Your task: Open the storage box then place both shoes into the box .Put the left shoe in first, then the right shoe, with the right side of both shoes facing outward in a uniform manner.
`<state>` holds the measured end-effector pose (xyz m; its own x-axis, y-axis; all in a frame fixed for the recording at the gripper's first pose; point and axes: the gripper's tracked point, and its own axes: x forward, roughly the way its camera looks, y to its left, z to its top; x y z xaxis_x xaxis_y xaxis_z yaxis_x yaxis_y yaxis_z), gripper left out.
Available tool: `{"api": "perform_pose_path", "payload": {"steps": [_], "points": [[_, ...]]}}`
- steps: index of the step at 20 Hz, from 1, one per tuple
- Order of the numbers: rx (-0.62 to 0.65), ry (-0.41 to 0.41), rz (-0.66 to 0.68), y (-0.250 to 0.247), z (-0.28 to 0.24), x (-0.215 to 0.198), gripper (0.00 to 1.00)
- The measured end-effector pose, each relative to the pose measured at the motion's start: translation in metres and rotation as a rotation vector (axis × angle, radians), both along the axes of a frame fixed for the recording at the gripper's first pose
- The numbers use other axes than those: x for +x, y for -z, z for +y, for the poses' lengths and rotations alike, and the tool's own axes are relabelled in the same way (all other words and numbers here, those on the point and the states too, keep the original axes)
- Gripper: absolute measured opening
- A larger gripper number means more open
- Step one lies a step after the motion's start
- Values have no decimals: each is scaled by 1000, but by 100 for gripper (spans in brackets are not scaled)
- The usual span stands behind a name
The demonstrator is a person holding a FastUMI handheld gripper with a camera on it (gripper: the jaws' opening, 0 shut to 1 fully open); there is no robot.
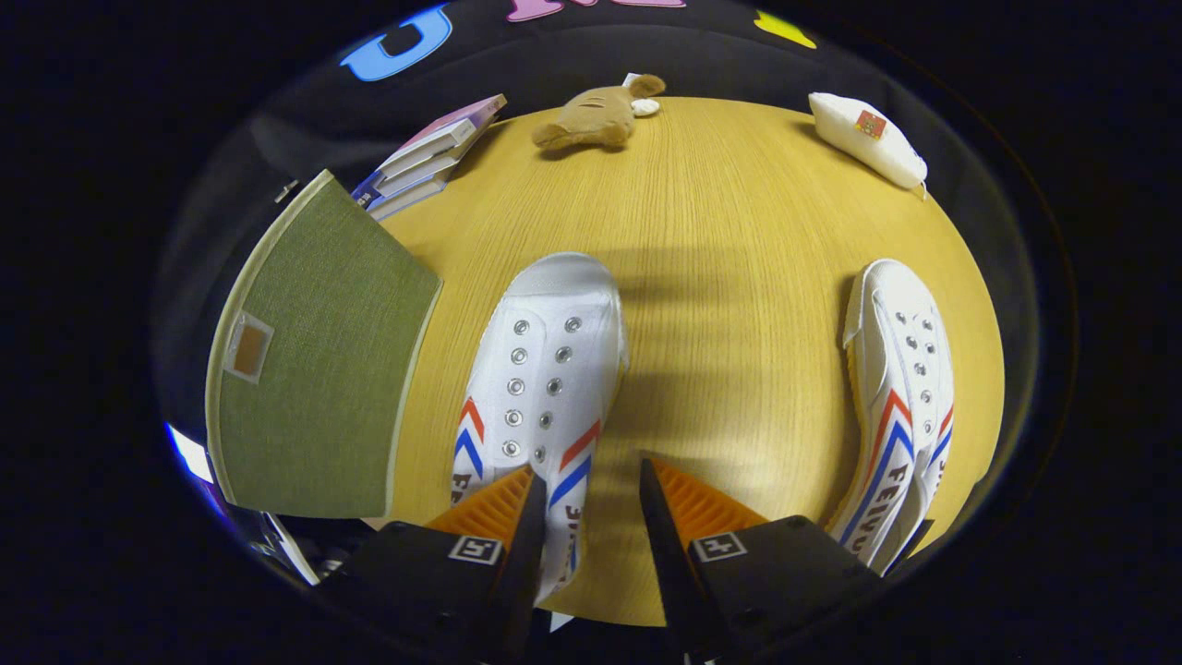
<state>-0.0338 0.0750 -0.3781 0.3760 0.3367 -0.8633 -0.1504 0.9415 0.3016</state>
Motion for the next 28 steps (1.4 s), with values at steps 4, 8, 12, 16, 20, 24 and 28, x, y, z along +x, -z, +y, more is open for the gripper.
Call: {"api": "perform_pose_path", "payload": {"steps": [4, 8, 12, 16, 20, 24, 28], "points": [[-18, 34, -15, -1, 8, -1, 21], [-12, 84, -5, -1, 6, -1, 8], [55, 179, 17, -10, 8, -2, 5], [56, 254, -24, -38, 7, 4, 5], [86, 320, -70, -84, 2, 10, 5], [128, 353, -141, -151, 7, 10, 5], [171, 361, -206, -207, 28, 6, 5]]}}
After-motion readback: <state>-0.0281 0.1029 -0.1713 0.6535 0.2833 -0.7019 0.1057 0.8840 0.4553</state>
